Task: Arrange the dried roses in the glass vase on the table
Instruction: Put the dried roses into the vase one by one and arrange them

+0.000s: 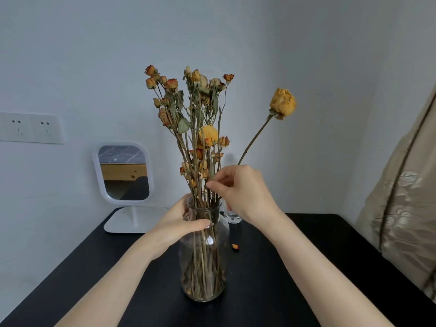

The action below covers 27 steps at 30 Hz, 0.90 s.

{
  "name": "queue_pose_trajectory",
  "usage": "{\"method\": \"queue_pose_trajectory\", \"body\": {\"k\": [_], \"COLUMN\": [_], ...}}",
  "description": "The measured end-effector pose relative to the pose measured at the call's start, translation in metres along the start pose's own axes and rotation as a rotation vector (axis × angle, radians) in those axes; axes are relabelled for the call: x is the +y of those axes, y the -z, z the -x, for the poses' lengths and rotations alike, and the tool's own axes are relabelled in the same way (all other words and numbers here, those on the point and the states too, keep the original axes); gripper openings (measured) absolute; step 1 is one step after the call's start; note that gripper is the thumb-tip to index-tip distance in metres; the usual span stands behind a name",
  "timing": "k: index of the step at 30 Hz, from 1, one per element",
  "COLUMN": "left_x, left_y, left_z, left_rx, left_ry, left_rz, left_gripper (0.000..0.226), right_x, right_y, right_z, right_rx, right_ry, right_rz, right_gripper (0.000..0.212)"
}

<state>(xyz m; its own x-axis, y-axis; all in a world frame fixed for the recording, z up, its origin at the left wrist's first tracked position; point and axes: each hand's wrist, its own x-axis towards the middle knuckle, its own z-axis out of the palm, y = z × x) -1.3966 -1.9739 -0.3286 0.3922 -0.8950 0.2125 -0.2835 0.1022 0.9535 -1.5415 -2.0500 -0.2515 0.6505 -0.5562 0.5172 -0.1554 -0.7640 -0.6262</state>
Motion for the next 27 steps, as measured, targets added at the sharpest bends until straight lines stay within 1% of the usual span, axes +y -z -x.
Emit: {"method": "queue_pose_trajectory", "body": {"k": [7, 11, 15, 19, 27], "left_x": [0.003, 0.004, 0.005, 0.003, 0.000], "left_y": [-0.004, -0.010, -0.014, -0.015, -0.011], "left_z": [0.004, 0.008, 0.008, 0.007, 0.001], "left_rx": [0.012, 0.070, 0.159, 0.184, 0.145], "left_ry": [-0.026, -0.047, -0.098, -0.094, -0.069], "left_rz": [-0.020, -0.062, -0.083, -0.107, -0.051], "left_gripper": [0.049, 0.060, 0.058, 0.054, 0.045], "right_x": [0.008, 0.009, 0.010, 0.016, 0.021], "right_y": [-0.016, -0.015, -0.013, -0.016, -0.020], "right_z": [0.003, 0.001, -0.001, 0.000, 0.004], "right_rx": [-0.014, 0.051, 0.121, 0.090, 0.023], "right_ry": [-0.041, -0.052, -0.054, -0.069, -0.076], "right_rz": [0.182, 0.122, 0.073, 0.117, 0.183], "right_gripper": [0.017, 0.021, 0.018, 0.022, 0.026]}}
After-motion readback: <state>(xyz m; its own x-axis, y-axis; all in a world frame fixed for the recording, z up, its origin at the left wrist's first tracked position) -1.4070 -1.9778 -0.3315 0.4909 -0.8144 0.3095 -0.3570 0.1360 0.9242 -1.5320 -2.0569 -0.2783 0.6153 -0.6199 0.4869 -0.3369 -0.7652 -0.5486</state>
